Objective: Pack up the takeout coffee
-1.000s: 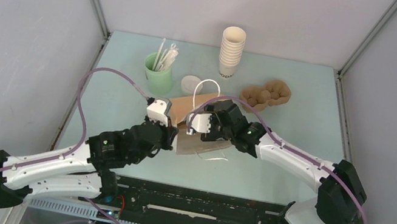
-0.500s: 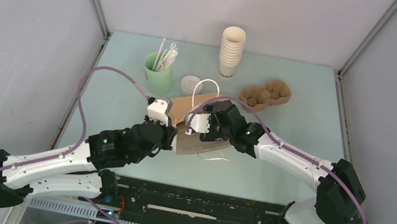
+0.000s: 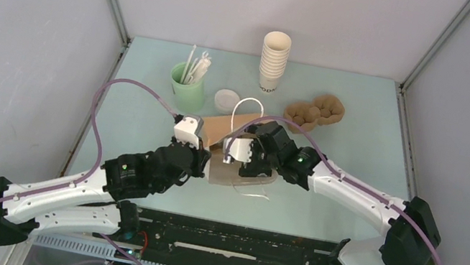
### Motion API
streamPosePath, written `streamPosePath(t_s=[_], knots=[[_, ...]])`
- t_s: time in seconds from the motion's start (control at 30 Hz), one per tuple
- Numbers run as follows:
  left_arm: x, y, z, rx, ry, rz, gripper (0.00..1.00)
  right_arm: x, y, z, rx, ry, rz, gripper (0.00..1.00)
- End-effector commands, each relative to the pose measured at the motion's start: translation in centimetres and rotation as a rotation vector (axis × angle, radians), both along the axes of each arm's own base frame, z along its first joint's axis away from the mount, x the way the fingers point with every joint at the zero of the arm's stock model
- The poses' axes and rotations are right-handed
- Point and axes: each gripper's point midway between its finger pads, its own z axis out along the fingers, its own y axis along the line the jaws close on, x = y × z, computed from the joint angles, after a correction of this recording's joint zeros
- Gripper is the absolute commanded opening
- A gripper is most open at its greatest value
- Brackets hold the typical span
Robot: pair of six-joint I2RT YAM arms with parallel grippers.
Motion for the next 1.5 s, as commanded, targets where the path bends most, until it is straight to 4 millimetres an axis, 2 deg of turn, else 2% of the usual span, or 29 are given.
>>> streamPosePath(t_s=[0.0, 0.2, 0.3, 0.43, 0.47, 0.57, 0.67, 0.83, 0.9, 1.07, 1.2, 1.3, 1.47], knots=[[-0.2, -0.4, 1.8, -0.053, -0.003, -0.006, 0.00, -1.4, -0.2, 1.3, 0.048, 0.032, -0.004, 1.00], [-0.3, -0.3, 1.7, -0.055, -0.002, -0.003, 0.00, -2.5, 0.3, 0.9, 0.062, 0.079, 0.004, 0.94], [-0.3, -0.4, 1.8, -0.056, -0.001, -0.006, 0.00, -2.4, 1.2, 1.1, 0.104, 0.078, -0.021, 0.84], [-0.4, -0.4, 1.8, -0.057, 0.001, -0.010, 0.00, -2.4, 2.2, 1.4, 0.136, 0.064, -0.042, 0.81], [-0.4, -0.4, 1.8, -0.056, 0.001, -0.010, 0.00, -2.2, 2.2, 1.4, 0.138, 0.054, -0.055, 0.80], [-0.4, -0.4, 1.8, -0.060, -0.001, -0.010, 0.00, -1.3, 2.4, 1.7, 0.157, 0.023, -0.098, 0.67], [-0.4, -0.3, 1.7, -0.057, 0.001, -0.010, 0.00, -0.9, 2.3, 2.0, 0.162, 0.002, -0.116, 0.62], [-0.5, -0.3, 1.6, -0.059, 0.005, -0.013, 0.00, 0.4, 2.2, 1.4, 0.157, -0.029, -0.175, 0.41], [-0.5, -0.3, 1.6, -0.060, 0.004, -0.013, 0.00, 1.3, 1.9, 1.0, 0.142, -0.050, -0.213, 0.38], [-0.5, -0.3, 1.6, -0.061, 0.004, -0.013, 0.00, 3.0, 1.9, 0.1, 0.150, -0.077, -0.266, 0.39], [-0.6, -0.1, 1.6, -0.067, 0.002, -0.008, 0.00, 4.5, 1.2, 0.1, 0.128, -0.142, -0.333, 0.23], [-0.6, 0.1, 1.7, -0.069, -0.001, -0.004, 0.00, 4.6, 1.3, 0.4, 0.145, -0.146, -0.331, 0.23], [-0.7, 0.0, 1.8, -0.070, 0.002, -0.009, 0.00, 4.6, 1.5, 1.4, 0.180, -0.152, -0.327, 0.34]])
